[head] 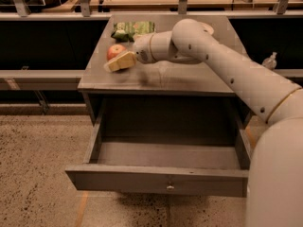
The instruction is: Place apple into top drawer
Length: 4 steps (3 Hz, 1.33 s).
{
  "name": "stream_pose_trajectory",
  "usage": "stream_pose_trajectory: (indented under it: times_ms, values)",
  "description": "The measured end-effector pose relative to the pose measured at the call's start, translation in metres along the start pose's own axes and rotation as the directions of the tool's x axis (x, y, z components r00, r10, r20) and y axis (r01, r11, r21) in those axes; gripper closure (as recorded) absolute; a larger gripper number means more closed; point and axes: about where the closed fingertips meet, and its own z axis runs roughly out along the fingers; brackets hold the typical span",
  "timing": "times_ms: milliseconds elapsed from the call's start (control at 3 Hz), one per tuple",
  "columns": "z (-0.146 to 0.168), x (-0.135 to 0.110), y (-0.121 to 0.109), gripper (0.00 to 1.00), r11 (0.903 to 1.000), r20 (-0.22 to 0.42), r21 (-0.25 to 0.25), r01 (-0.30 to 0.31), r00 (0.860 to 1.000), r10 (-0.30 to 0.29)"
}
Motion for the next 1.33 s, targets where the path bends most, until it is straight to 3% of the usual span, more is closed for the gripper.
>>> stream_pose_trajectory:
  times_ms: [333, 667, 1000, 1333]
  values:
    - [0.019, 0.003, -0.002, 0.17, 0.9995, 0.005, -0.027, -0.018, 1.0, 0.018]
    - [0.03, 0.007, 0.0, 0.41, 0.9982, -0.002, -0.057, -0.02, 1.0, 0.02]
    - [0.026, 0.006, 0.001, 0.64, 0.9974, 0.006, -0.068, -0.025, 1.0, 0.026]
    - [-0.009, -0.008, 0.012, 0.87, 0.9981, 0.022, -0.059, -0.017, 1.0, 0.018]
